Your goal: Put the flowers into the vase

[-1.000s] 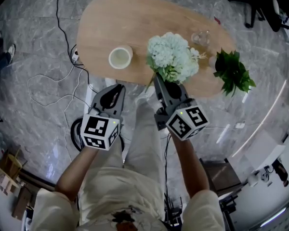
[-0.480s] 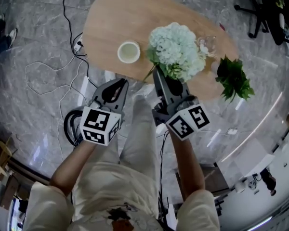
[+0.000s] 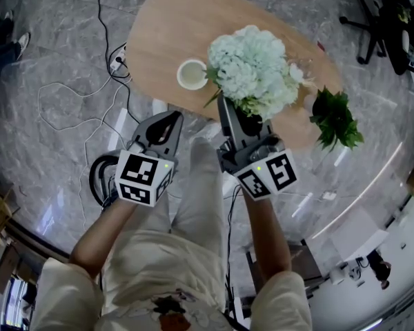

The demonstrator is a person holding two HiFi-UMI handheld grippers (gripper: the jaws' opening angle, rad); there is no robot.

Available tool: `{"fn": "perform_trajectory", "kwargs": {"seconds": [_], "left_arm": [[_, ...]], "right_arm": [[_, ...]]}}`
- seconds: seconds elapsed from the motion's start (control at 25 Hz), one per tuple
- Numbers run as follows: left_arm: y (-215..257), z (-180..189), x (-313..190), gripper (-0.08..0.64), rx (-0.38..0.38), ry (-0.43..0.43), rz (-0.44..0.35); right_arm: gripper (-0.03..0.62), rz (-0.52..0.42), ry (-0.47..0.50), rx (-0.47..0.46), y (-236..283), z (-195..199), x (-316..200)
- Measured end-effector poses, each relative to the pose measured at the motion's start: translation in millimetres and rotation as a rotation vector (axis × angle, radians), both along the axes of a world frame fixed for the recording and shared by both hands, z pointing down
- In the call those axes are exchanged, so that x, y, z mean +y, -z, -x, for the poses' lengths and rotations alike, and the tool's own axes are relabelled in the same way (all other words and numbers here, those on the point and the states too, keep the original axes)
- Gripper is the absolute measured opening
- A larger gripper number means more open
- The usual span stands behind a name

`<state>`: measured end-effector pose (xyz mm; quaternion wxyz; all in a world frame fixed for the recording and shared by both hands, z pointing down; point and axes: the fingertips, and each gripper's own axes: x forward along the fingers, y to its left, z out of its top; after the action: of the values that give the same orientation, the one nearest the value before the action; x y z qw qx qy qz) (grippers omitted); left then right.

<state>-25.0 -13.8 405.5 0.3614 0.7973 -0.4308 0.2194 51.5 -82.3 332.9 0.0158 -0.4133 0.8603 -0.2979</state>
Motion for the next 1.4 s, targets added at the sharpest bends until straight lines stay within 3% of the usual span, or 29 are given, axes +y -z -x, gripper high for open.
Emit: {"fn": "perform_trajectory", "kwargs": {"seconds": [0.52,0.68,0.88,1.4], "left_arm": [[-7,0,1,0.015,-0.004,0.017,-0.022],[-12,-2,5,0.015,-0.004,0.018,-0.027],[-14,-1,2,0.015,0.047,0.049,-0.014],[-8,-10,-2,0.015,-0.01,0.118,-0.122]], "right_arm": [[0.037,-0.151,0.045,0.011,24,23,-7],[0.037,-0.164,0.055,-0.003,24,28,-8],[0.037,-0.18,0.044,-0.018,23,28,-13],[0.037,-0.202,0.067,-0.083,20,18,-16]]}}
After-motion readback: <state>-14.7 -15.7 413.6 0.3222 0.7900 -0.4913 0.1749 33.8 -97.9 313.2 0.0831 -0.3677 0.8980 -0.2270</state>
